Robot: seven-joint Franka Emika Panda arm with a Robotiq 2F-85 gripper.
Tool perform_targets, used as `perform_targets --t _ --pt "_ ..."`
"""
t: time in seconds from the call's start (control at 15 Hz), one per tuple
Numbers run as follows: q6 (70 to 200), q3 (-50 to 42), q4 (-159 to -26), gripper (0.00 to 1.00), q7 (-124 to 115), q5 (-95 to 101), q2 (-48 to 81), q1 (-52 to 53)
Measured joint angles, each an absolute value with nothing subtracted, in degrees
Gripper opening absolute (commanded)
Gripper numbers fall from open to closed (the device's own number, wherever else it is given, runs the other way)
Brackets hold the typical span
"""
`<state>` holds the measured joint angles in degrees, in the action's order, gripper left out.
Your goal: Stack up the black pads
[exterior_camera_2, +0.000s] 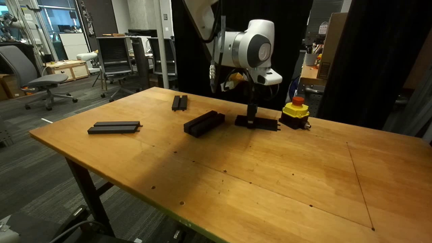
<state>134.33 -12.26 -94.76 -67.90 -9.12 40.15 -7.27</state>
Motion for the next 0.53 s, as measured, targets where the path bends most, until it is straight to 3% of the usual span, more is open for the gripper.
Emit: perform_targets --t 0.27,0.53 --pt "134.12 -12.27 -93.75 0.46 -66.82 -9.09 40.16 -7.27" --pt "133.66 -12.26 -93.61 0.46 -65.66 -8.67 40.07 -6.97"
